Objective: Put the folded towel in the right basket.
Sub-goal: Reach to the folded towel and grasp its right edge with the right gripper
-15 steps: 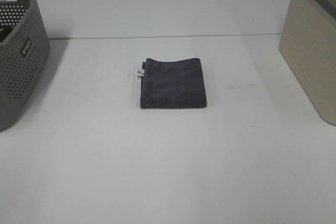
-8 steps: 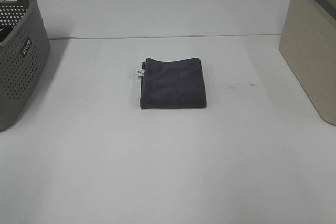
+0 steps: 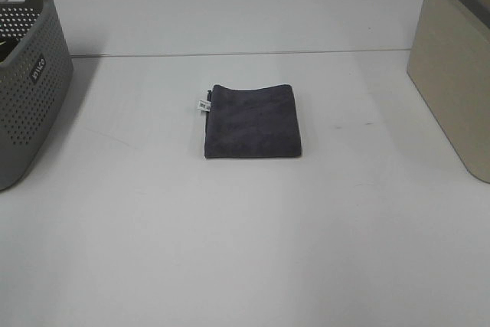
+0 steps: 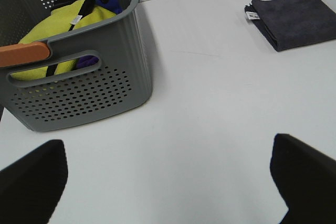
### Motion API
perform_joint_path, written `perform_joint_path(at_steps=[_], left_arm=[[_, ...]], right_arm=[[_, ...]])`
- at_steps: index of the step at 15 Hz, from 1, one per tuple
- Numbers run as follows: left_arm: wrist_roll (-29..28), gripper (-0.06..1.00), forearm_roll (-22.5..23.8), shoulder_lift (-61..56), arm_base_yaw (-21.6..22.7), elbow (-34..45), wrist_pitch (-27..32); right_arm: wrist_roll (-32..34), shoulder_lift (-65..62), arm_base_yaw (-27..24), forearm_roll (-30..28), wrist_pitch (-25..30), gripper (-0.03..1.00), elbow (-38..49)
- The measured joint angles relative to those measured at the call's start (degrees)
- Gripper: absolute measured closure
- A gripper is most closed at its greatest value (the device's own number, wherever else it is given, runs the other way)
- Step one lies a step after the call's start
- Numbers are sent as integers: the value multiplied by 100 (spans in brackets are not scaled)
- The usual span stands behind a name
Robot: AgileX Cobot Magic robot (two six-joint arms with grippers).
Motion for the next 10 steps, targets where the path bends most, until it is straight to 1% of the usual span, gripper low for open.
perform_joint_path(at_steps=[1, 2, 3, 5, 7, 9, 10], left_arm=[[0, -4, 0, 0, 0, 0, 0], [0, -4, 0, 0, 0, 0, 0], [0, -4, 0, 0, 0, 0, 0], [0, -4, 0, 0, 0, 0, 0], [0, -4, 0, 0, 0, 0, 0], [0, -4, 0, 0, 0, 0, 0], [0, -4, 0, 0, 0, 0, 0]], right_arm=[[-304, 544, 0, 510, 286, -2, -504], [-453, 928, 69, 745, 430, -2, -808], [-476, 1094, 126, 779, 470, -2, -928], [-567, 1650, 527, 848, 493, -2, -1186], [-584, 2137, 900, 928, 516, -2, -1226], [-584, 2590, 1037, 1318, 573, -2, -1226], [-590, 2825, 1043, 1633, 602, -2, -1226]])
